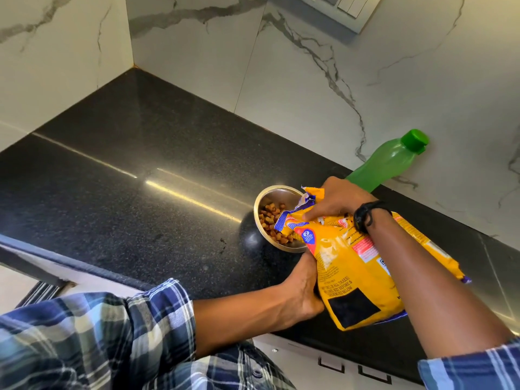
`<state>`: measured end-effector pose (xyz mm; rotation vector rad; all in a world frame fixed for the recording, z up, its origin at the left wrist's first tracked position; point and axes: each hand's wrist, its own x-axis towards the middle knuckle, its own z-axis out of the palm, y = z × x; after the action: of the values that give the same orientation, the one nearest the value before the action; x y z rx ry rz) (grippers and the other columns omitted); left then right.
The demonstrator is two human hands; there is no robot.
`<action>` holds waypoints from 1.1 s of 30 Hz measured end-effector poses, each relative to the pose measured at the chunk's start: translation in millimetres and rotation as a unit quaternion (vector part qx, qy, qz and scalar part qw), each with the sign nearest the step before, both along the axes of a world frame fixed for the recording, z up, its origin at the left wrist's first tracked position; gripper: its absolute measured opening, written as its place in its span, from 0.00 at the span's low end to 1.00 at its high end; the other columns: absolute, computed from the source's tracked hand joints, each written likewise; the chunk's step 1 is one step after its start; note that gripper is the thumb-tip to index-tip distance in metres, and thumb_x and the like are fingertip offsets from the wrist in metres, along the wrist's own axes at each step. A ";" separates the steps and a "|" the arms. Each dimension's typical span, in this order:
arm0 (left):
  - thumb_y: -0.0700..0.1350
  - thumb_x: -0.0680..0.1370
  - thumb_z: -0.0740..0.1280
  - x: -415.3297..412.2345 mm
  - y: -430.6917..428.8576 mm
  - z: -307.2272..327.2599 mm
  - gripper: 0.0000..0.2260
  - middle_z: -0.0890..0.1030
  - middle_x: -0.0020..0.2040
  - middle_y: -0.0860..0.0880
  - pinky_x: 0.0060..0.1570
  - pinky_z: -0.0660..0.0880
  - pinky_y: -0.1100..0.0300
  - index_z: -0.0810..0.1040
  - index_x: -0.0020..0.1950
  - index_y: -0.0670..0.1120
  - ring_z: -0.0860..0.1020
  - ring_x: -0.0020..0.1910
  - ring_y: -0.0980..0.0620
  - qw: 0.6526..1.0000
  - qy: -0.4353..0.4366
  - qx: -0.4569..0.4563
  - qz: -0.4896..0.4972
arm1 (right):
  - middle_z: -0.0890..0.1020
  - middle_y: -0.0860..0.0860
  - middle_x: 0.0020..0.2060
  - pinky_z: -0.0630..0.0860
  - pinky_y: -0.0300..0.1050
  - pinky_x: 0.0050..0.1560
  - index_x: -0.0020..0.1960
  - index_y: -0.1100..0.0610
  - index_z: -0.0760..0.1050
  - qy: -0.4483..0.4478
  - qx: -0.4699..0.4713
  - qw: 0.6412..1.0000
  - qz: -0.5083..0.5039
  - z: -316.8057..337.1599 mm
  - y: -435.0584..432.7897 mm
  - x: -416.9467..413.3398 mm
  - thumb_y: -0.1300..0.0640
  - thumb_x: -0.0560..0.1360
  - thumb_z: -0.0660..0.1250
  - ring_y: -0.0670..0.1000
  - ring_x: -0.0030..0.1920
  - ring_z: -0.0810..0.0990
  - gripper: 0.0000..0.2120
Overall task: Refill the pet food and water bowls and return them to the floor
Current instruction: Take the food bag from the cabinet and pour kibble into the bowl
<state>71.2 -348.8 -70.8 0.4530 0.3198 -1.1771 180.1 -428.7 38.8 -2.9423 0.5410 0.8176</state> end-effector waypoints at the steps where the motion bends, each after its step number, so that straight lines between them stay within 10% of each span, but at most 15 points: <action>1: 0.63 0.75 0.67 -0.1 -0.4 -0.3 0.21 0.84 0.57 0.41 0.55 0.79 0.49 0.84 0.51 0.46 0.84 0.52 0.44 1.000 0.006 0.002 0.000 | 0.80 0.56 0.57 0.78 0.50 0.53 0.61 0.59 0.73 -0.021 -0.027 0.999 0.008 -0.7 0.1 -1.3 0.42 0.62 0.80 0.58 0.56 0.79 0.35; 9: 0.61 0.78 0.62 5.4 -3.9 -8.1 0.24 0.87 0.45 0.42 0.39 0.82 0.52 0.87 0.36 0.46 0.86 0.42 0.45 0.997 0.060 -0.038 0.014 | 0.76 0.56 0.45 0.68 0.45 0.40 0.48 0.58 0.68 -0.118 -0.043 0.992 -0.011 13.2 -13.9 3.1 0.53 0.64 0.79 0.57 0.44 0.74 0.23; 23: 0.65 0.72 0.69 6.8 1.7 -1.0 0.21 0.85 0.55 0.43 0.56 0.78 0.48 0.87 0.47 0.49 0.84 0.53 0.45 0.999 -0.029 -0.018 0.002 | 0.77 0.51 0.38 0.70 0.44 0.36 0.36 0.55 0.68 -0.012 0.034 0.999 -0.034 6.8 -0.1 3.1 0.33 0.59 0.77 0.51 0.38 0.77 0.29; 28: 0.61 0.74 0.68 6.3 0.0 -1.9 0.21 0.81 0.63 0.39 0.67 0.71 0.43 0.82 0.56 0.45 0.79 0.61 0.41 1.000 -0.006 -0.005 0.001 | 0.79 0.56 0.53 0.71 0.47 0.44 0.56 0.58 0.72 -0.068 -0.042 0.997 0.004 -0.7 2.6 -1.0 0.43 0.64 0.79 0.59 0.55 0.79 0.30; 33: 0.59 0.78 0.64 5.6 -2.9 -6.4 0.20 0.85 0.53 0.40 0.51 0.80 0.47 0.84 0.49 0.44 0.84 0.50 0.42 0.998 0.045 -0.033 0.004 | 0.76 0.58 0.42 0.64 0.43 0.31 0.34 0.55 0.64 -0.111 -0.039 0.993 -0.012 8.0 -11.6 3.4 0.56 0.66 0.76 0.59 0.42 0.74 0.19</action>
<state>76.8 -351.8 -77.1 0.3421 0.3595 -1.1994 183.5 -440.3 46.9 -3.0363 0.6022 0.4672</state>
